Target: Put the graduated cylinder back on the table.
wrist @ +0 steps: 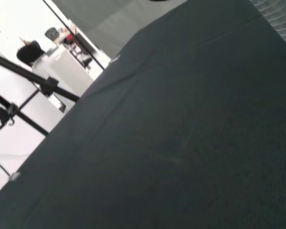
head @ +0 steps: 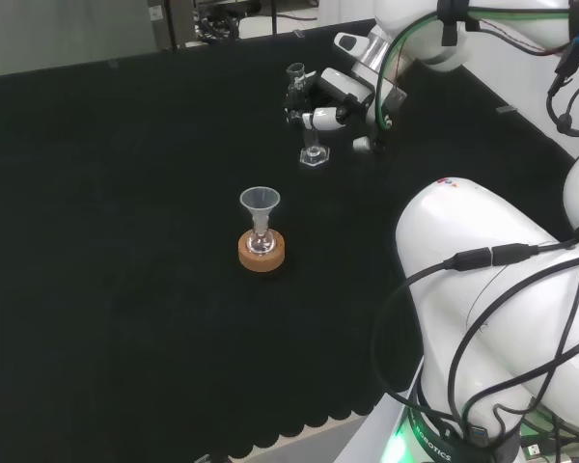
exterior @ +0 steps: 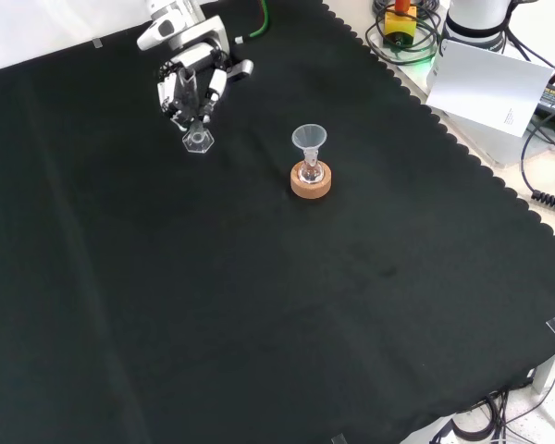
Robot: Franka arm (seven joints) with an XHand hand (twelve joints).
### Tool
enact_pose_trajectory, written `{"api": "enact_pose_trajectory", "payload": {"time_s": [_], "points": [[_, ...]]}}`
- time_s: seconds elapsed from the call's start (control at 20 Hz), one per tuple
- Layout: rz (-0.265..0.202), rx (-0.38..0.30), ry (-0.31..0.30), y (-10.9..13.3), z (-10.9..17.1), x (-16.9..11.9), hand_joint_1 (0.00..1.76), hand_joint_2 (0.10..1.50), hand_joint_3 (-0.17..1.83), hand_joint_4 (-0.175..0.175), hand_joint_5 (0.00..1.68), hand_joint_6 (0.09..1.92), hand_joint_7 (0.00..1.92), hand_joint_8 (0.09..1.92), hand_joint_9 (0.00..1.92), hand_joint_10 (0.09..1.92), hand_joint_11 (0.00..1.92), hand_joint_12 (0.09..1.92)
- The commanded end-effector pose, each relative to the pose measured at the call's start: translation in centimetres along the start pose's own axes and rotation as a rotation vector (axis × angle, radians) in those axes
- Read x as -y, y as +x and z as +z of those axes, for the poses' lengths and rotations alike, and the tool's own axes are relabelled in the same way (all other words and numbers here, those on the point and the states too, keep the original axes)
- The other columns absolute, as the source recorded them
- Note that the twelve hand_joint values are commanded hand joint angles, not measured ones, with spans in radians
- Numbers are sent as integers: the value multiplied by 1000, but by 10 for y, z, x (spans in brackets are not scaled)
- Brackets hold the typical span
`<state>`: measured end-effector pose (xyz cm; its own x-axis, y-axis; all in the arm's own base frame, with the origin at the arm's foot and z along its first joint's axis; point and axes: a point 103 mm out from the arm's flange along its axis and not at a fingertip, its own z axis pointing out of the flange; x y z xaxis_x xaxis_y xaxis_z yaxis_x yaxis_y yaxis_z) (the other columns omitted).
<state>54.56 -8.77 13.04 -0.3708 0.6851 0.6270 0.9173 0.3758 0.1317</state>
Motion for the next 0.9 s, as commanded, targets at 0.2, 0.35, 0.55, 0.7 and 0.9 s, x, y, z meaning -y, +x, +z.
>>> {"api": "enact_pose_trajectory", "payload": {"time_s": [0.2, 0.35, 0.55, 0.7, 0.9], "points": [[9, -52, -62, -27, 16, -14, 1245, 1151, 1, -175, 899, 1124, 926, 1113, 1309, 101, 1116, 810], [8, -54, -76, -31, 19, -15, 1245, 1152, 1, -175, 898, 1125, 924, 1115, 1307, 100, 1113, 812], [8, -51, -85, -36, 19, -12, 1244, 1153, 1, -175, 896, 1129, 921, 1119, 1303, 98, 1109, 814], [15, -55, -104, -39, 22, -10, 1244, 1153, 1, -175, 895, 1131, 919, 1121, 1302, 97, 1107, 816], [14, -63, -117, -40, 25, -9, 1243, 1155, 1, -175, 892, 1136, 915, 1126, 1299, 96, 1104, 819]]}}
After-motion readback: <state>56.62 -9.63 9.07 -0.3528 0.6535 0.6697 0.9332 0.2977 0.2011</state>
